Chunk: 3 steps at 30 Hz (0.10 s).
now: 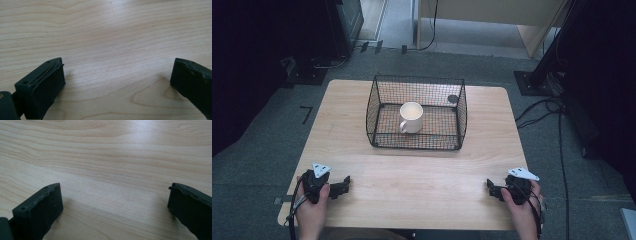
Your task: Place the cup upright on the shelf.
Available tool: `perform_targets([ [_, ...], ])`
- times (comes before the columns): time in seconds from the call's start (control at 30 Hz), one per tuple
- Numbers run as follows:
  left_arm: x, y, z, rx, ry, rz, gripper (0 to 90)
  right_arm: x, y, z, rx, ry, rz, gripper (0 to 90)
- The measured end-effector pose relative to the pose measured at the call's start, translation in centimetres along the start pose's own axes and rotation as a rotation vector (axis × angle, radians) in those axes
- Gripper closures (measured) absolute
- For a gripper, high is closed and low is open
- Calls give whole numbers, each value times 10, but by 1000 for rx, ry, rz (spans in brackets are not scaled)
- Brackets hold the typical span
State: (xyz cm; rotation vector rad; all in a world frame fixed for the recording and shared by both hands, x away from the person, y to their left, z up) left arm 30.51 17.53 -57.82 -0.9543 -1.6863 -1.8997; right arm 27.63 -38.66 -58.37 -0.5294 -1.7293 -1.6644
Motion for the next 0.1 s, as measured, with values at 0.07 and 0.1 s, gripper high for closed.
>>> perform_targets([
  [0.07,0,0,0,2,2,-1,0,0,0,0,0,0,0,0],
  [0.1,0,0,-1,9,6,-1,0,0,0,0,0,0,0,0],
])
Point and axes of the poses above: each handheld gripper's, and its own axes: x roughly backward along the jaws, y roughly out of its top, z roughly to its left, the point moved 8 cm from there along -x, roughly forward along the jaws, and after that the axes turned 1 degree about y, right-handed, at the moved point
